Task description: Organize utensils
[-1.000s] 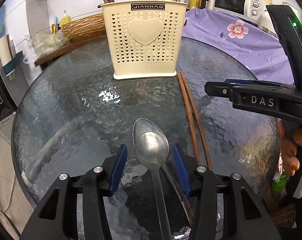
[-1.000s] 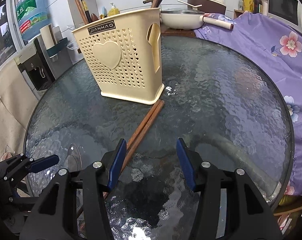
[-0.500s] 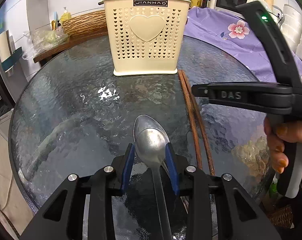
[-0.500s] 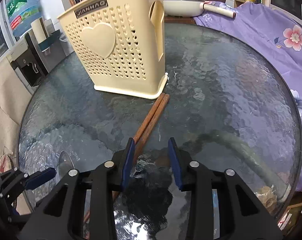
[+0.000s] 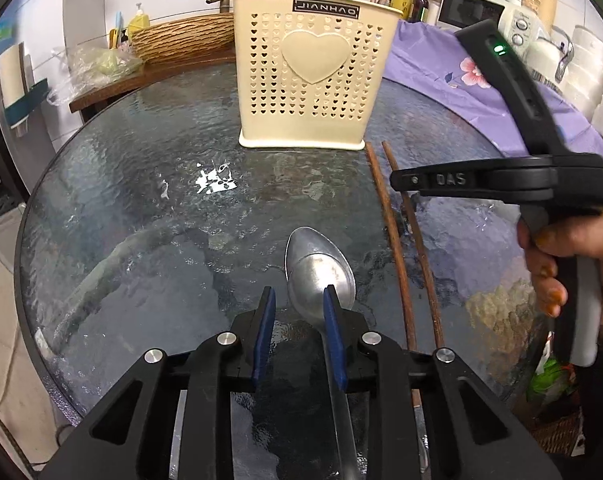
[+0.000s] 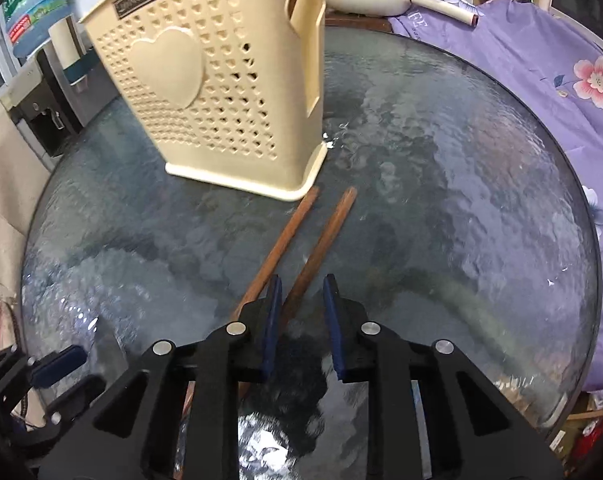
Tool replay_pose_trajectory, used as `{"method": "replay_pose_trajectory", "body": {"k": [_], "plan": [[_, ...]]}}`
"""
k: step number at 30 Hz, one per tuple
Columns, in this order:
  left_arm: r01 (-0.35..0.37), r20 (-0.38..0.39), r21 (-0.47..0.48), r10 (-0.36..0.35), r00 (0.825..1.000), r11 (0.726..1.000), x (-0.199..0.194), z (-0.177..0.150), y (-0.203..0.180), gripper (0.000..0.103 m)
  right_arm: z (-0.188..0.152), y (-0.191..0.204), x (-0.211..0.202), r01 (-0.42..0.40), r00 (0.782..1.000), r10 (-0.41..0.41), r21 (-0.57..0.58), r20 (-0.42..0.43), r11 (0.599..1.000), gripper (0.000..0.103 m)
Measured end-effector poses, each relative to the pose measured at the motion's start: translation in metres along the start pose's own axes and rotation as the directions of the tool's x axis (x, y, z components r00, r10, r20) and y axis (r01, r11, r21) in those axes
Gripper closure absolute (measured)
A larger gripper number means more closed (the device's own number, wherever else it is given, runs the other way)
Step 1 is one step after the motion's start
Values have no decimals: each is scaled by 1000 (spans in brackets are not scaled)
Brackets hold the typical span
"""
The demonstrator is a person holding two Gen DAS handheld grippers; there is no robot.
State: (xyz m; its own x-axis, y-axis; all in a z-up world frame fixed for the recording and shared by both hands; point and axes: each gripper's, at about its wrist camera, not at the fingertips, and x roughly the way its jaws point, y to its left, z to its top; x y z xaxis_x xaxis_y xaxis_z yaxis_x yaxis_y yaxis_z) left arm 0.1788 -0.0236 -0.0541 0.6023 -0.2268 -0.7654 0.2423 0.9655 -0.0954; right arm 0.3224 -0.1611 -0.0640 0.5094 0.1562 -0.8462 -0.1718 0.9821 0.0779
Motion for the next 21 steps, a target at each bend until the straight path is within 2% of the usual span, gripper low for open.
{"method": "replay_pose_trajectory", "body": {"k": [2, 3, 8, 10, 19, 21], "plan": [[9, 14, -13, -8, 1000, 1000, -4, 1, 2, 76, 4, 3, 3, 11, 1000, -11, -16, -1, 1000, 84], [5, 19, -6, -5, 1000, 1000, -6, 1, 0, 73, 4, 5, 4, 19, 1000, -19, -26, 4, 999, 89], [-7, 23, 33, 6, 1000, 999, -5, 1, -11, 62, 5, 9, 4, 23, 1000, -22, -44, 13, 999, 90], [-23, 23, 50, 22, 1000, 998, -2, 1, -15, 61, 4, 7, 3, 13, 1000, -12, -39, 10, 999, 90], [-41, 11, 67, 40, 999, 997, 5, 0, -21, 65, -6, 2, -1, 11, 1000, -10, -41, 16, 999, 91], [-61, 17, 82, 60, 998, 995, 5, 1, -23, 76, -8, 2, -2, 12, 1000, -11, -44, 18, 999, 91]]}}
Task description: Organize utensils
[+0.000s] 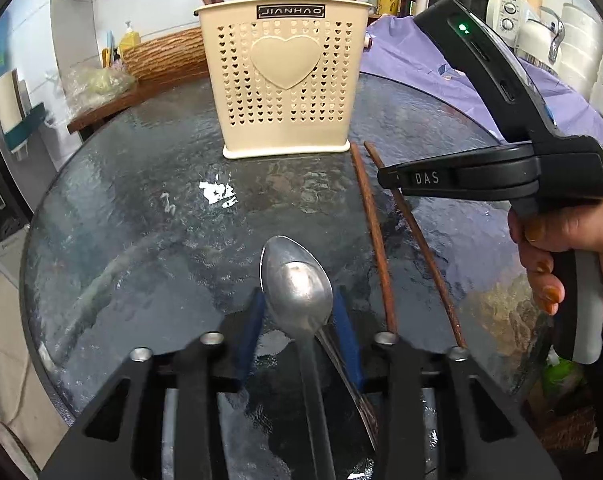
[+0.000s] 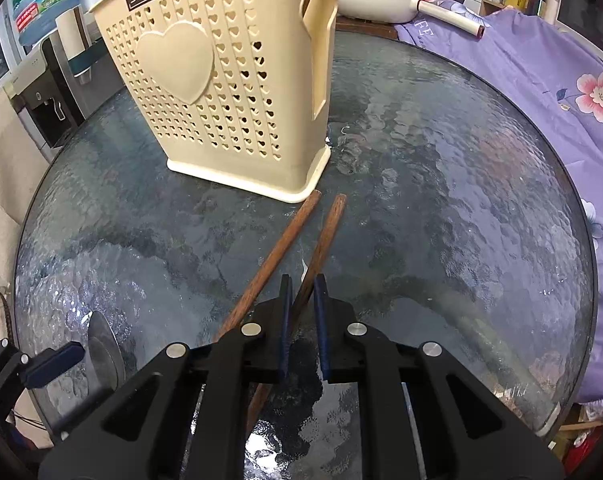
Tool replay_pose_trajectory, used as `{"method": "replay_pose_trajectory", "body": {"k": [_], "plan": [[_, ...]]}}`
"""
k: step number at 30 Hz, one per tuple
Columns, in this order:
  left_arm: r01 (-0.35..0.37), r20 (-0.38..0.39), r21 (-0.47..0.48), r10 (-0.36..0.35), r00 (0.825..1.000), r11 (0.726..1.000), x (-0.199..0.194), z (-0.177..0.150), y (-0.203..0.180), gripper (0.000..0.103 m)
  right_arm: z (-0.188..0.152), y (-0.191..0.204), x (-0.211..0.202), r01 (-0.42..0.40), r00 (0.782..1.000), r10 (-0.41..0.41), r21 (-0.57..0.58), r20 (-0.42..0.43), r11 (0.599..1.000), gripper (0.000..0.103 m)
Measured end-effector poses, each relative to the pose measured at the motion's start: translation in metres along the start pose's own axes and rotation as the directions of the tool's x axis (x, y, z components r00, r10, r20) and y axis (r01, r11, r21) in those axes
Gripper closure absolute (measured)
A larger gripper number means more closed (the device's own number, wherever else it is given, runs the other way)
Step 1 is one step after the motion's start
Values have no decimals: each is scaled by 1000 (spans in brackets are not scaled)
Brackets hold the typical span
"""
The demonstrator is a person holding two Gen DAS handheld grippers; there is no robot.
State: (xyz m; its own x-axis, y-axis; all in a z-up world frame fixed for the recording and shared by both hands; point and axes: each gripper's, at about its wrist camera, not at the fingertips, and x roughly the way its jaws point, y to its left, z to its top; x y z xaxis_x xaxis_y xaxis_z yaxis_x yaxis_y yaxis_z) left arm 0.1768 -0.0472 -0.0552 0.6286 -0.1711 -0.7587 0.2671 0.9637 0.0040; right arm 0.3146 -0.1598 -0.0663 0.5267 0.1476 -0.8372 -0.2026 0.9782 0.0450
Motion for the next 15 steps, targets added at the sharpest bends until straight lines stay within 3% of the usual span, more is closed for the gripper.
{"method": "replay_pose_trajectory", "body": {"k": [3, 9, 10, 13, 15], "plan": [[6, -10, -2, -6, 1000, 1000, 2, 1, 0, 84, -2, -1, -1, -9, 1000, 9, 9, 3, 1000, 92], [12, -6, -10, -12, 1000, 1000, 0, 1, 2, 85, -5, -6, -3, -25, 1000, 25, 23, 10, 999, 94], [13, 1, -15, -13, 1000, 1000, -1, 2, 2, 83, -4, -6, -3, -25, 1000, 25, 21, 9, 999, 94], [9, 22, -11, -9, 1000, 1000, -6, 2, -1, 60, -4, -7, -3, -24, 1000, 24, 18, 8, 1000, 94], [-15, 36, 19, 15, 999, 1000, -9, 2, -5, 56, -4, -6, -3, -25, 1000, 25, 18, 9, 1000, 94]]}}
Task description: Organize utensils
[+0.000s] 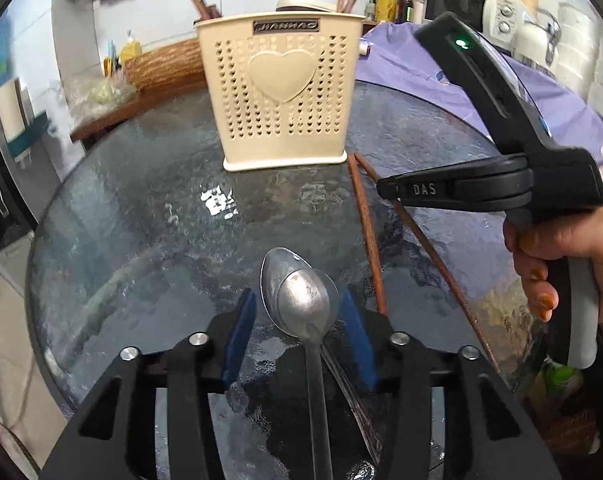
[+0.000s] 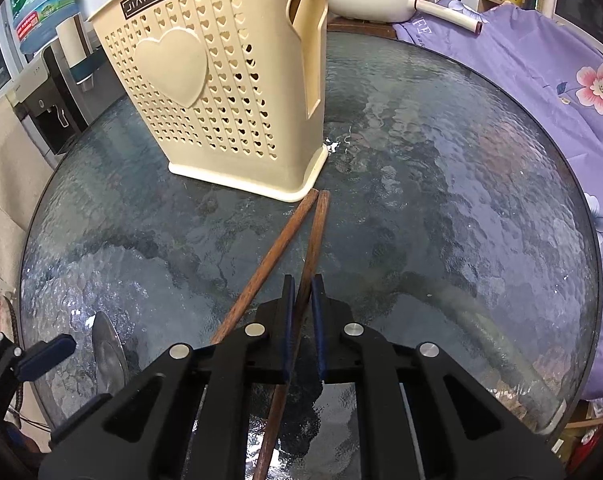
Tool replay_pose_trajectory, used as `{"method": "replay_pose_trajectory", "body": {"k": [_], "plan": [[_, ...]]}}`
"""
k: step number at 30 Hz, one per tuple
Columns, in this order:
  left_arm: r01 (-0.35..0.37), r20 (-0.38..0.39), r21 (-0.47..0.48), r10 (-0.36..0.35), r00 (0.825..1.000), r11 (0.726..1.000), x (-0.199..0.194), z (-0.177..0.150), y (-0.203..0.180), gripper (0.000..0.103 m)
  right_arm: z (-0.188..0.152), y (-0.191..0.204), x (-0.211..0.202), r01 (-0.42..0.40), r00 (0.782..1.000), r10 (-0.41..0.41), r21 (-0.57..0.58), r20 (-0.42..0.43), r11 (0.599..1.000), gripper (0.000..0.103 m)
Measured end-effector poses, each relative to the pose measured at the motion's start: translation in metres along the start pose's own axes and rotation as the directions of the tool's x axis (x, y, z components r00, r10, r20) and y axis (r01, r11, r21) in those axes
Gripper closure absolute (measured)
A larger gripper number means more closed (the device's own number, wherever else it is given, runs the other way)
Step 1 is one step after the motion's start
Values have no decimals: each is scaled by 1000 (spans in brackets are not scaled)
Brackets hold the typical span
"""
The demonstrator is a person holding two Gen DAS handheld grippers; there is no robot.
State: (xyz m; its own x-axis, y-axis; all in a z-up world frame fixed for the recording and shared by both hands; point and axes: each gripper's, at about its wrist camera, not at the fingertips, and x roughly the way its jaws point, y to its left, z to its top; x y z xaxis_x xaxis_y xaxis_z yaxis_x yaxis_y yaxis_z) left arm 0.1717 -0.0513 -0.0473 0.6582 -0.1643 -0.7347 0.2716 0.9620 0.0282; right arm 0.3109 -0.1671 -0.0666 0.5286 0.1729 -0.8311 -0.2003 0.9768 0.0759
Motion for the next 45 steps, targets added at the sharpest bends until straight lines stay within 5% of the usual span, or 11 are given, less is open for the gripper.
{"method": "replay_pose_trajectory", "body": {"k": [4, 10, 12, 18, 29, 45], "plan": [[-1, -13, 19, 1, 1000, 1000, 5, -1, -6, 57, 0, 0, 0, 0, 1000, 0, 0, 0, 1000, 94], [1, -41, 36, 0, 999, 999, 17, -3, -11, 71, 0, -1, 0, -2, 1000, 2, -1, 1, 1000, 94], [10, -42, 20, -9, 999, 1000, 18, -2, -9, 84, 1, -1, 0, -3, 1000, 3, -1, 2, 1000, 94], [62, -49, -8, -62, 997, 998, 18, 1, -2, 92, 1, -3, 0, -12, 1000, 12, 3, 4, 1000, 94], [141, -39, -81, -145, 989, 987, 12, 2, 11, 98, 0, -7, 0, -27, 1000, 27, 8, 12, 1000, 94], [163, 61, -152, -155, 986, 975, -3, 18, 31, 98, 9, -17, -16, -86, 994, 83, 33, 76, 996, 96]]}}
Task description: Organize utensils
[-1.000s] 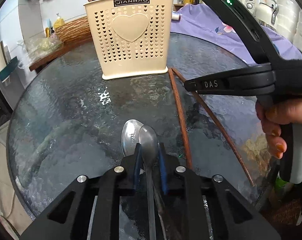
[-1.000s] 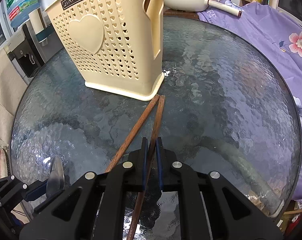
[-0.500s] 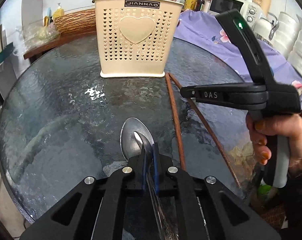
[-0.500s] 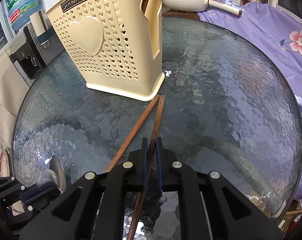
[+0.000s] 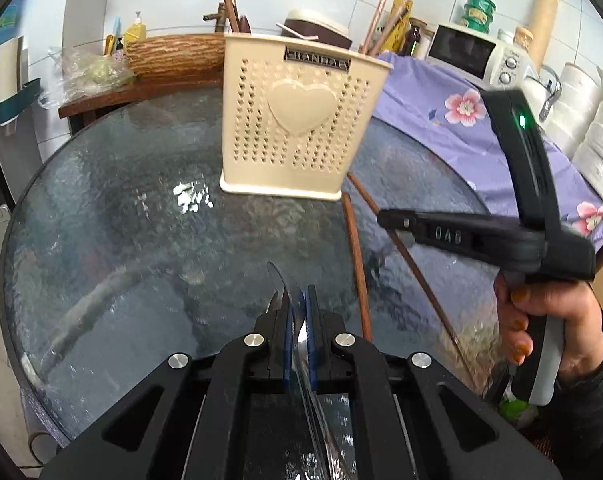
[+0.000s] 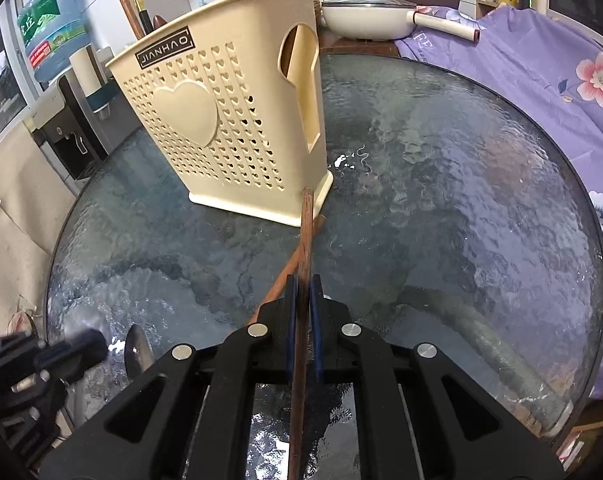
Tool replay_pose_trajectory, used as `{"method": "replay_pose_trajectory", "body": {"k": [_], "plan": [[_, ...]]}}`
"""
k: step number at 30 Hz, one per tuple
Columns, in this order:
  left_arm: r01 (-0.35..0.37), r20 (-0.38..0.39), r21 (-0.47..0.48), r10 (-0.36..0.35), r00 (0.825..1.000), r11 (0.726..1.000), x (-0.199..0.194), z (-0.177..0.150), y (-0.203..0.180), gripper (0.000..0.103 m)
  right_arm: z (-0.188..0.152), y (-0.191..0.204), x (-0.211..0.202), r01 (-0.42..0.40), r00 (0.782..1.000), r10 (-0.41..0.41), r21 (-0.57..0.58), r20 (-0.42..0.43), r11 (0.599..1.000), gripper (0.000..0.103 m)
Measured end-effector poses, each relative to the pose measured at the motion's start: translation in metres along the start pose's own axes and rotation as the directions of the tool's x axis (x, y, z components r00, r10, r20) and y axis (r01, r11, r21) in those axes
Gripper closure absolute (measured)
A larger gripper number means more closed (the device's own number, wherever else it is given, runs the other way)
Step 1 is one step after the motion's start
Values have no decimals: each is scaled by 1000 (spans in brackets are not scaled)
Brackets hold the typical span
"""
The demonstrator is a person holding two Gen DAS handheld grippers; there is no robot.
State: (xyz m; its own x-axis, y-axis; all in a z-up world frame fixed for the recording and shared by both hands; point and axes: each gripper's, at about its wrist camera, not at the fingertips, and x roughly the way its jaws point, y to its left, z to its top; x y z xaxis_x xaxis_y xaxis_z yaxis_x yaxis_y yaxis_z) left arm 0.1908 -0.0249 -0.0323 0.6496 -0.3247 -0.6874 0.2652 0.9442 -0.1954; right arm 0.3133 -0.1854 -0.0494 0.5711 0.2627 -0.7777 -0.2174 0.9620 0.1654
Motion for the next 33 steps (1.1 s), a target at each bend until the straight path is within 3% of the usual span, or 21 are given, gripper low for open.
{"method": "replay_pose_trajectory", "body": {"k": [9, 14, 21, 26, 33], "plan": [[6, 61, -4, -6, 998, 1000, -9, 20, 3, 98, 3, -11, -7, -33, 999, 32, 45, 25, 998, 96], [8, 55, -8, -8, 998, 1000, -1, 22, 4, 98, 2, -7, -9, -35, 999, 34, 37, 30, 999, 96], [-83, 44, -14, 84, 995, 996, 1, 21, 24, 98, -2, -8, -4, -16, 1000, 16, 40, 10, 999, 96], [-218, 1, 33, 218, 976, 975, 12, 16, 38, 98, -4, -11, 0, -9, 1000, 9, 43, 0, 999, 96], [-210, -54, 70, 214, 975, 975, 27, 7, 39, 98, -8, -9, 4, -6, 1000, 6, 39, -10, 999, 96]]}}
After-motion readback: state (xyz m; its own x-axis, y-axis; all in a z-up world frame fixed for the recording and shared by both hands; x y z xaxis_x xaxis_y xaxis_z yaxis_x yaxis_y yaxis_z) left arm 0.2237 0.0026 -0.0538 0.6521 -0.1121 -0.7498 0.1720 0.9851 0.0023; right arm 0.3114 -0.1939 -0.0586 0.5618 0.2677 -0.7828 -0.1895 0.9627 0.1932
